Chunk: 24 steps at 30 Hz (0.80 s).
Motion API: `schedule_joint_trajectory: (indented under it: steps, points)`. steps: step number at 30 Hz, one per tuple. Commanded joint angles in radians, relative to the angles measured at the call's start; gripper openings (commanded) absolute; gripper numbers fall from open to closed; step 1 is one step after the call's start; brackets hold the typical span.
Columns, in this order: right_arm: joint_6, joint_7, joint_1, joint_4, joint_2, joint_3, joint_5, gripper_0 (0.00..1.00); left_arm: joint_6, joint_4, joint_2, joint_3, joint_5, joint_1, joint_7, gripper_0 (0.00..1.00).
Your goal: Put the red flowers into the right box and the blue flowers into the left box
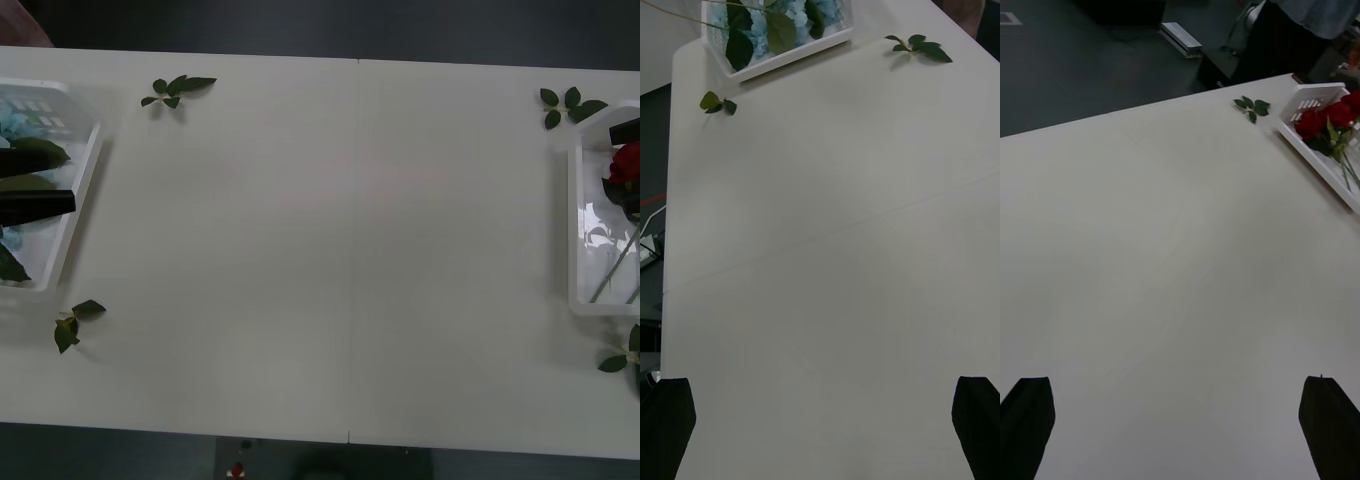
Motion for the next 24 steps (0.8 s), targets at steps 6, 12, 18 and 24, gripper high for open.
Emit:
schedule_joint_trajectory:
  steps: [6,12,18,24]
  points:
    - [-0.001,0.028,-0.018,-0.01,-0.032,-0.01,-0.004,1.0,-0.009,-0.04,-0.104,-0.19,-0.102,-0.245,0.067,0.95]
    - [-0.001,0.028,-0.018,-0.01,-0.032,-0.01,-0.004,1.0,-0.009,-0.035,-0.169,-0.279,-0.167,-0.347,0.086,0.94]
    - [-0.001,0.028,-0.018,-0.01,-0.032,-0.01,-0.004,1.0,-0.009,-0.034,-0.23,-0.352,-0.185,-0.424,0.098,0.94]
    - [-0.001,0.028,-0.018,-0.01,-0.032,-0.01,-0.004,1.0,0.008,-0.034,-0.253,-0.398,-0.191,-0.458,0.1,0.95]
